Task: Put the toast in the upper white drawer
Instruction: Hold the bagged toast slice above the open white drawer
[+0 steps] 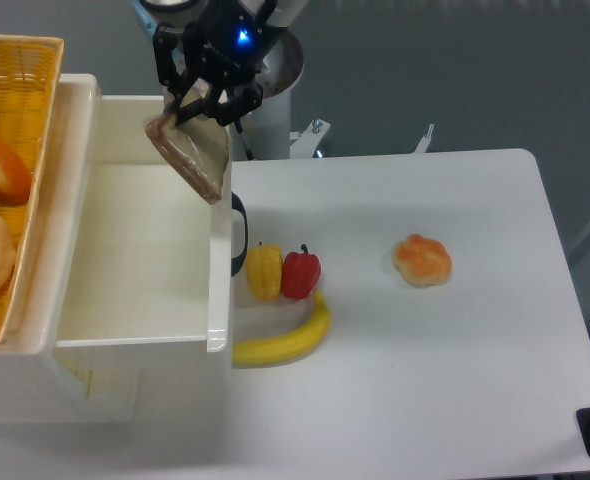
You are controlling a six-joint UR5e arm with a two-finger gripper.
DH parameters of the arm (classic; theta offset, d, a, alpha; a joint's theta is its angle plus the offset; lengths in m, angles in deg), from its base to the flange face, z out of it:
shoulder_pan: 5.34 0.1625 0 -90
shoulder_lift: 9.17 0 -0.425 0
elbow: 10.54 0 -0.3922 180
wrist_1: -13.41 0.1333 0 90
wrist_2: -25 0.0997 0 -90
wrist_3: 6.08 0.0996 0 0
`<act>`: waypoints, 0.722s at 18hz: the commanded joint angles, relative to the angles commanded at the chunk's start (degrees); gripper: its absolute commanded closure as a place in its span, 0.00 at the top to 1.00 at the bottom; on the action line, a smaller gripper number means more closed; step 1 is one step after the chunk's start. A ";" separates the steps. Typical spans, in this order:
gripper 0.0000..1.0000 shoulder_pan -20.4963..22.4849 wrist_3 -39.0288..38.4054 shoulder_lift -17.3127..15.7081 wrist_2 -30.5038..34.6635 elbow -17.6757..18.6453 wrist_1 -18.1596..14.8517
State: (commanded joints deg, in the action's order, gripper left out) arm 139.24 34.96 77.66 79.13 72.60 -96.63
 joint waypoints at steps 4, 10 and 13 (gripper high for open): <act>0.10 -0.09 -0.26 0.00 1.50 -0.17 -0.17; 0.10 -0.61 -3.16 -0.18 1.50 -0.35 0.35; 0.10 -1.49 -7.54 -0.18 1.50 -0.35 2.19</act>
State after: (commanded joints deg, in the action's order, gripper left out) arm 137.75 27.42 77.49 80.63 72.25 -94.43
